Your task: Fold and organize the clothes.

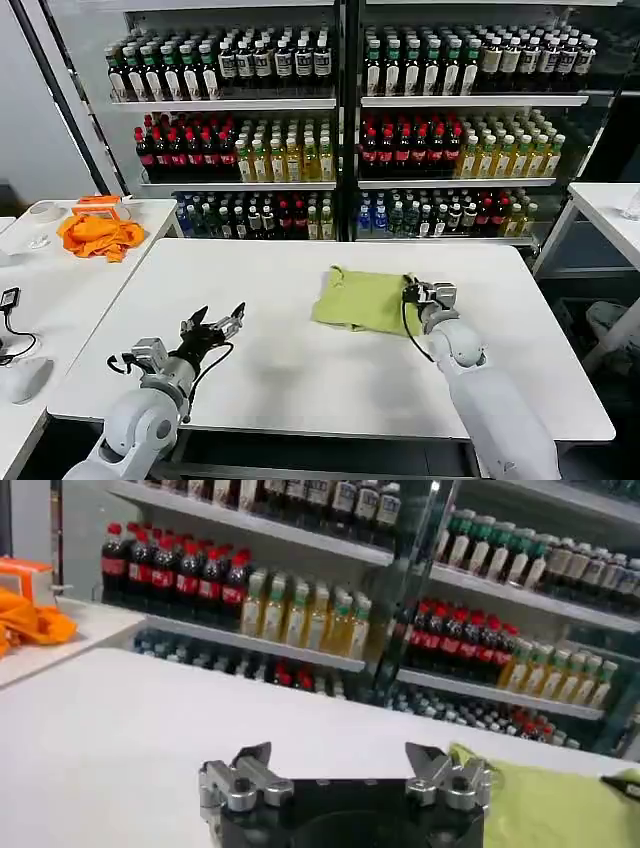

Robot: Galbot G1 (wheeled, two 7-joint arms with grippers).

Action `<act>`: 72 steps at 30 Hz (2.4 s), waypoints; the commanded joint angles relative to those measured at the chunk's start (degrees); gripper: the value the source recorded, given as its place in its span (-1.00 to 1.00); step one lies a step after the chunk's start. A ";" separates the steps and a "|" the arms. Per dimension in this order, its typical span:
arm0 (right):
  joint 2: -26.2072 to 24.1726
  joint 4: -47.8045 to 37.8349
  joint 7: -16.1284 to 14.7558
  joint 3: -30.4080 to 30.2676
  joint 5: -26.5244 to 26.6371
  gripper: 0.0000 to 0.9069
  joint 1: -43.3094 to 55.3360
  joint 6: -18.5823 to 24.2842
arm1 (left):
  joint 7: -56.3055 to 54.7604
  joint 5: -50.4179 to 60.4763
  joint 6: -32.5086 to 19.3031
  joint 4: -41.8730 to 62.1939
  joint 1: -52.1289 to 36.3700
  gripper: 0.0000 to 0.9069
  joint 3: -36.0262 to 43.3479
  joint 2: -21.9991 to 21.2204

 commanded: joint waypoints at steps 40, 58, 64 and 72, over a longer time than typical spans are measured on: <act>-1.77 44.00 -4.03 28.34 -10.41 1.00 -53.10 13.18 | 1.99 12.97 -3.40 -8.97 9.08 1.00 2.15 -5.62; 0.66 45.24 -2.02 27.09 -14.69 1.00 -52.13 14.02 | 2.27 15.21 -3.66 -9.68 10.84 1.00 0.74 -4.96; 0.23 46.33 -1.36 27.48 -14.22 1.00 -52.80 13.78 | 2.16 15.07 -4.52 -7.98 9.69 1.00 0.12 -4.91; 0.77 47.64 -0.75 28.02 -13.26 1.00 -53.72 14.03 | 2.17 14.88 -5.93 -8.03 9.42 1.00 0.42 -4.33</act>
